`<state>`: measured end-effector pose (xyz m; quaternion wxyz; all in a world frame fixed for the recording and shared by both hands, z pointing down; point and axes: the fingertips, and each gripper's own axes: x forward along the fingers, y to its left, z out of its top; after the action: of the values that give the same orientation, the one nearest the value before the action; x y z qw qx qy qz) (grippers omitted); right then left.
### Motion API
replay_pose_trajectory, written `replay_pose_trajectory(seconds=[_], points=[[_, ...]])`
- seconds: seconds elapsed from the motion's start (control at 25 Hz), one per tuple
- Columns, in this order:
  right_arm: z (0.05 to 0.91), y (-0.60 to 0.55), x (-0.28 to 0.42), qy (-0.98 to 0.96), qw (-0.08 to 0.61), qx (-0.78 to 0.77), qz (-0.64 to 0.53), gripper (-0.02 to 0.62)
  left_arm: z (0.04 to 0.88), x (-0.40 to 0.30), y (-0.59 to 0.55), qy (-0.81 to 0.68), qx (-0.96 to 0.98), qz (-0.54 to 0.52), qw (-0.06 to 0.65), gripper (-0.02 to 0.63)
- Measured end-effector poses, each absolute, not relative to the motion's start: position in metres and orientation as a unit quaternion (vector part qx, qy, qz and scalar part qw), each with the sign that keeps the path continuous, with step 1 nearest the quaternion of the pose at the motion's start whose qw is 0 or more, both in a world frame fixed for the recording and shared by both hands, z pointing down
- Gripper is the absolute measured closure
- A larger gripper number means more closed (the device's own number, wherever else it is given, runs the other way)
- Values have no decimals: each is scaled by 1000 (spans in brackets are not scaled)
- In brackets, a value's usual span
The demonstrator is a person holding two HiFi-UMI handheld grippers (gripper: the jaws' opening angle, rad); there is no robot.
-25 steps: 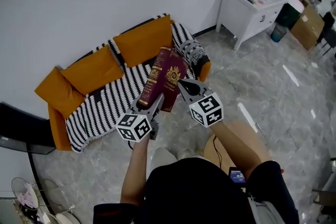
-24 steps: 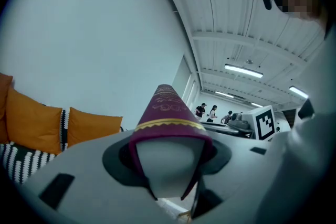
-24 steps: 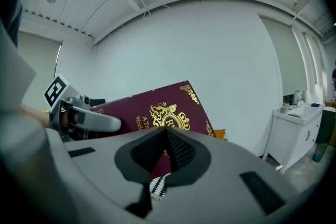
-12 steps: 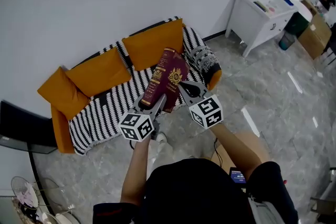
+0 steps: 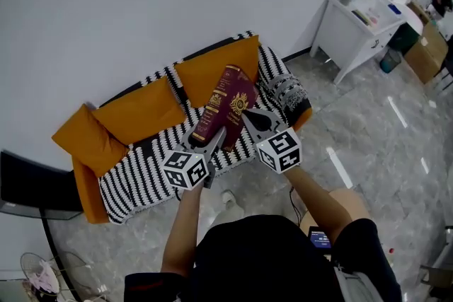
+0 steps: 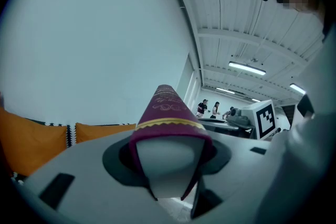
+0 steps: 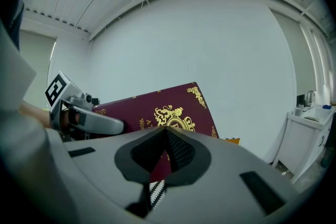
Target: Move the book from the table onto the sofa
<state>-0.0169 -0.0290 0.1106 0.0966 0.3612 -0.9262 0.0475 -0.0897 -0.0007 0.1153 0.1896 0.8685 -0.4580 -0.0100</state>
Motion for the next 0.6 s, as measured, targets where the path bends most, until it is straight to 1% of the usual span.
replay_pose_trajectory(seconds=[0.36, 0.6], points=[[120, -77, -74, -920, 107, 371, 60, 578, 123, -148, -54, -441, 875, -5, 200, 382], [137, -93, -92, -917, 117, 375, 71, 578, 139, -169, -69, -438, 873, -5, 215, 382]])
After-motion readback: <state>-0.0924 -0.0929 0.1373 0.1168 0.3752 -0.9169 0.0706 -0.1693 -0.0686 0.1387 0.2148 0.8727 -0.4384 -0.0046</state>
